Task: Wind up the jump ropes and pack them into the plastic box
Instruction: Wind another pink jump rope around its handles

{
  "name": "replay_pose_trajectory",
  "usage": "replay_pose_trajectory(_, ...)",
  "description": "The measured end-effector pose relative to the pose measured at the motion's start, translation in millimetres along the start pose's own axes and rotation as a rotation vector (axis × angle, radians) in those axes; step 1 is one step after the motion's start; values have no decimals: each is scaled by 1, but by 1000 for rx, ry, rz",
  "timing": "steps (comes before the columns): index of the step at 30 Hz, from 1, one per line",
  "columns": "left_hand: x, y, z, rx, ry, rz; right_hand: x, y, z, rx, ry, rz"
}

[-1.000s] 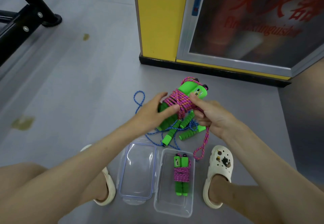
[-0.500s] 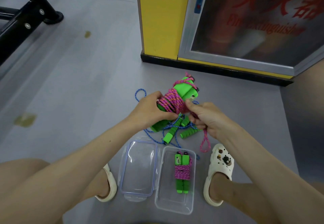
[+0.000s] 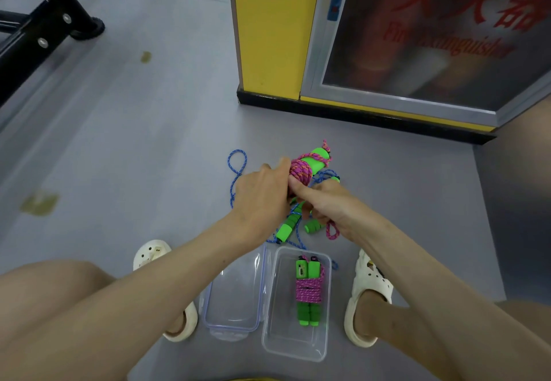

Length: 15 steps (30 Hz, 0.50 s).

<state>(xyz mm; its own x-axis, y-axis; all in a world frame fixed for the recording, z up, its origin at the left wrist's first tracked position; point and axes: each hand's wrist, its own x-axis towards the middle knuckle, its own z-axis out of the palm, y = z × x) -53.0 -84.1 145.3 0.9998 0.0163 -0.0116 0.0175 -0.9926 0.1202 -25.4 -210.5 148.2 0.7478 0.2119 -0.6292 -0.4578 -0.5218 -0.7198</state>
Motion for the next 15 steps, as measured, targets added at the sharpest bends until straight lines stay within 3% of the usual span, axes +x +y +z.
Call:
replay_pose_trajectory(3, 1, 4, -2, 27, 30, 9, 2, 0, -4, 100, -7, -37)
replay_pose_trajectory(6, 1, 5, -6, -106, -32, -7, 2, 2, -8, 114, 23, -89)
replay_pose_trajectory(8, 4, 4, -10, -390, -208, -76, 1, 2, -10, 94, 59, -109)
replay_pose_trajectory(10, 10, -2, -15, -848, -365, -208, 4, 4, -14, 106, 99, -113)
replay_pose_trajectory(15, 14, -21, -19, -1488, -467, -414, 4, 0, -23, 349, -26, -156)
